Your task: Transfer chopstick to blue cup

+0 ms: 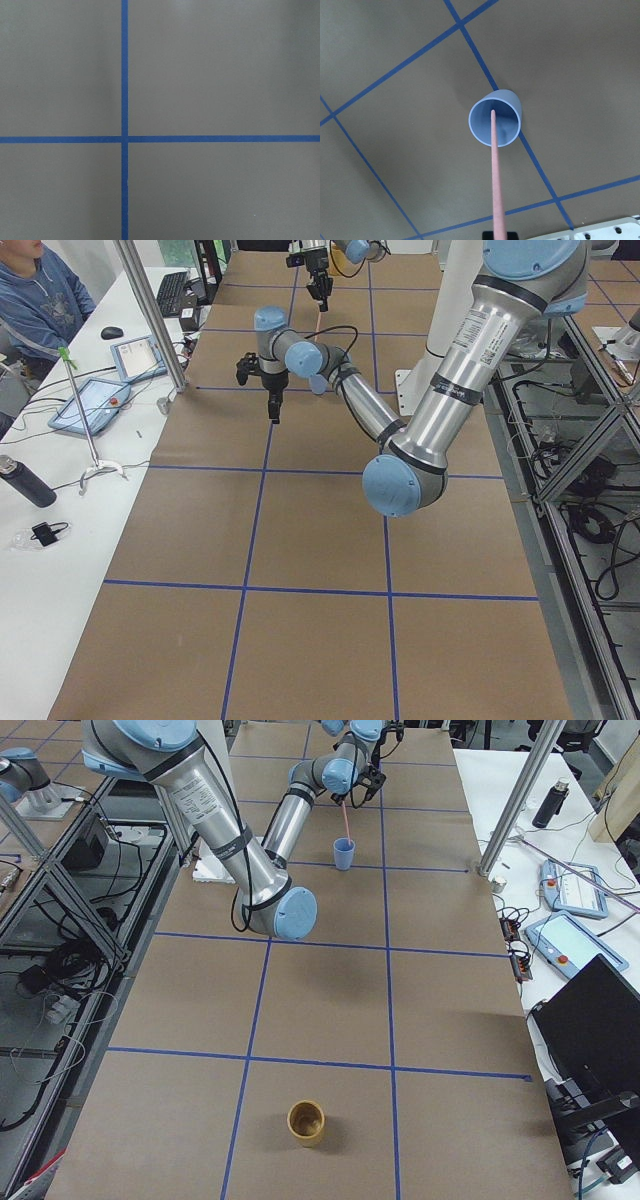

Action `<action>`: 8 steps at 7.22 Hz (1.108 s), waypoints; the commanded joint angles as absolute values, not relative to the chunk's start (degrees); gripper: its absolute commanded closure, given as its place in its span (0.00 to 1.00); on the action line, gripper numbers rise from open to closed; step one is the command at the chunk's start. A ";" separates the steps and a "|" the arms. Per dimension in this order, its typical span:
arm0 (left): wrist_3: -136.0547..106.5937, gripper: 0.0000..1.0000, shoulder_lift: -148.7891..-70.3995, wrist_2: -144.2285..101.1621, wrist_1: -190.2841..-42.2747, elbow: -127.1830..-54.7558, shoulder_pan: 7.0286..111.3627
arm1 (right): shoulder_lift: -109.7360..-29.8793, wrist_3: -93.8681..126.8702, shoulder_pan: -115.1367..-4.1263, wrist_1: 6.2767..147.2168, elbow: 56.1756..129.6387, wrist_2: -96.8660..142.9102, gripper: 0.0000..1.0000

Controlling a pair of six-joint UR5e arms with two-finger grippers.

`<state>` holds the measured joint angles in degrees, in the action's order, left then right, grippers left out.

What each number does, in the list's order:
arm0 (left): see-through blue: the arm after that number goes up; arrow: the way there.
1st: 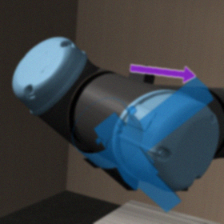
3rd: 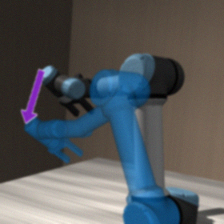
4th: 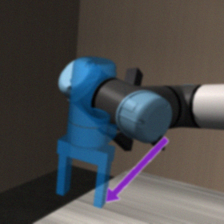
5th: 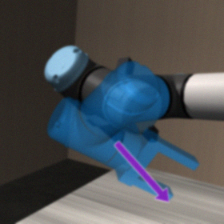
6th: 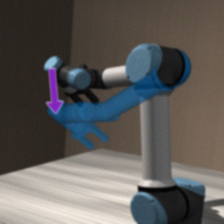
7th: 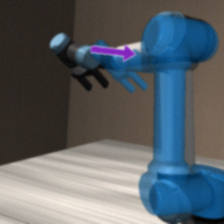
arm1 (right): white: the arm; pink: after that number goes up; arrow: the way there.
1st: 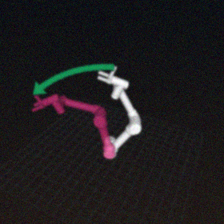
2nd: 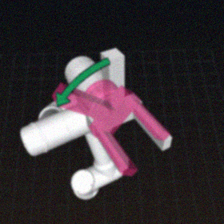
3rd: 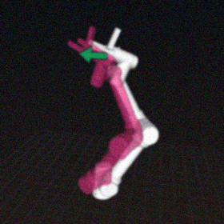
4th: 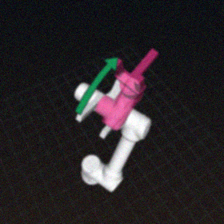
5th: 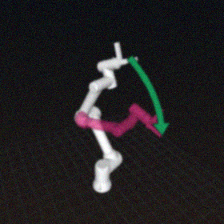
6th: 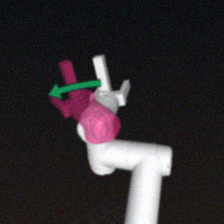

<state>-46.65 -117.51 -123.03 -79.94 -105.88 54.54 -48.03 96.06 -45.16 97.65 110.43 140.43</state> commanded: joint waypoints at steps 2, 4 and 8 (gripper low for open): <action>-46.58 0.02 -117.51 -122.96 -79.98 -105.64 54.49 | -47.90 95.98 -44.56 97.56 108.73 140.63 1.00; -46.76 0.02 -117.51 -122.87 -80.07 -105.56 54.41 | -47.64 95.19 -44.04 97.38 106.71 140.54 1.00; -46.76 0.02 -117.42 -122.87 -80.07 -105.38 54.40 | -47.46 95.19 -42.54 93.52 103.62 140.36 0.00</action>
<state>-46.76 -117.48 -122.87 -80.07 -105.49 54.41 -47.53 95.23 -42.78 93.87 103.94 140.43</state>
